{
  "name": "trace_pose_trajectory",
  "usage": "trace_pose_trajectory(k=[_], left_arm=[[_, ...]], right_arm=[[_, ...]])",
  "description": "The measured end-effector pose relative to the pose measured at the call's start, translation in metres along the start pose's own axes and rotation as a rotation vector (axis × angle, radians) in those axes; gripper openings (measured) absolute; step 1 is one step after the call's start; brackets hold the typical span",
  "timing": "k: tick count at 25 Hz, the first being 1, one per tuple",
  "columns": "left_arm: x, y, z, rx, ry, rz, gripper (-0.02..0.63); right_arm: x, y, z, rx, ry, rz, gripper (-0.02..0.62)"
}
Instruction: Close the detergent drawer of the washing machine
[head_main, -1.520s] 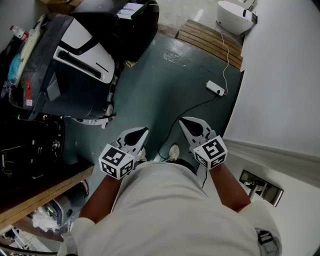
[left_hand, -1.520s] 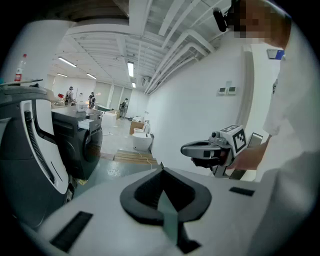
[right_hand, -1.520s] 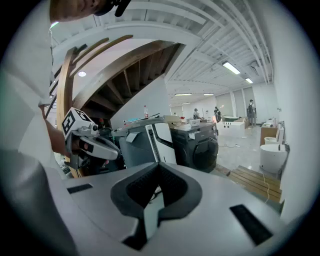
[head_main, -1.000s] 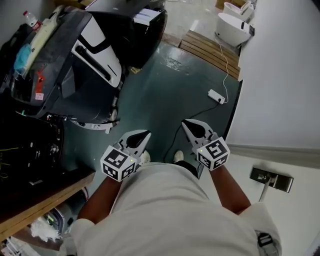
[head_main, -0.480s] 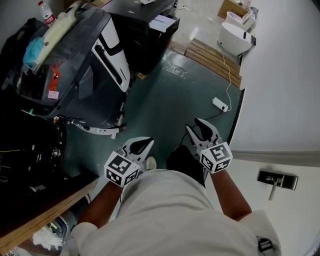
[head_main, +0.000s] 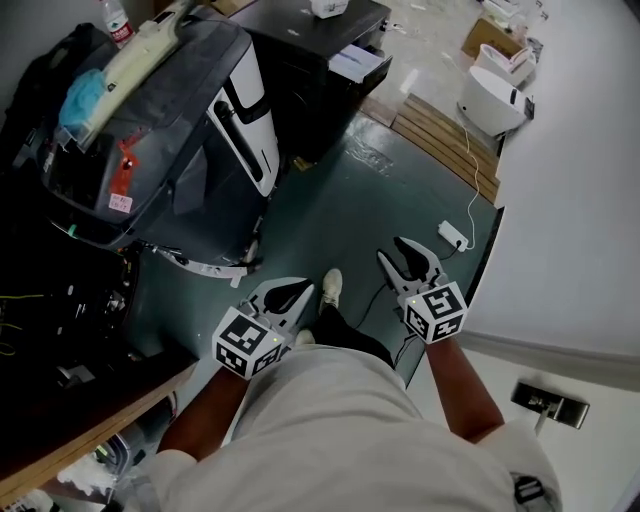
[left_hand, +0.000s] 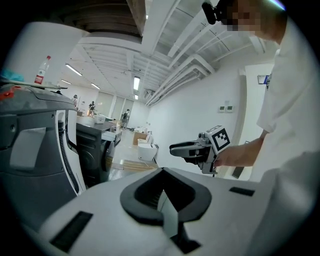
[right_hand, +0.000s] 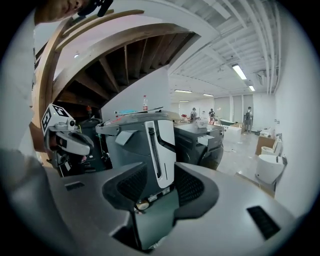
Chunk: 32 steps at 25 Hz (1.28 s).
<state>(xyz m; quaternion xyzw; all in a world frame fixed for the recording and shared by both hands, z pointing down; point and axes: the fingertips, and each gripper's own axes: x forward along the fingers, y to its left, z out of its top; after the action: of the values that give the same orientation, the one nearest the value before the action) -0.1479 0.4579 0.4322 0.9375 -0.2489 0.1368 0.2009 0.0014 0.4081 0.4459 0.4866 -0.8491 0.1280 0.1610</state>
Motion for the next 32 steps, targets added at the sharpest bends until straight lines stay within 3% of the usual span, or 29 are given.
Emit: trace_pose_trajectory(k=[20, 32], left_arm=[[0.138, 0.114, 0.104, -0.012, 0.009, 0.093, -0.003], [0.186, 0.167, 0.144, -0.002, 0.002, 0.084, -0.003]], right_arm=[[0.145, -0.160, 0.065, -0.042, 0.003, 0.120, 0.147], [0.209, -0.209, 0.080, -0.042, 0.018, 0.132, 0.147]])
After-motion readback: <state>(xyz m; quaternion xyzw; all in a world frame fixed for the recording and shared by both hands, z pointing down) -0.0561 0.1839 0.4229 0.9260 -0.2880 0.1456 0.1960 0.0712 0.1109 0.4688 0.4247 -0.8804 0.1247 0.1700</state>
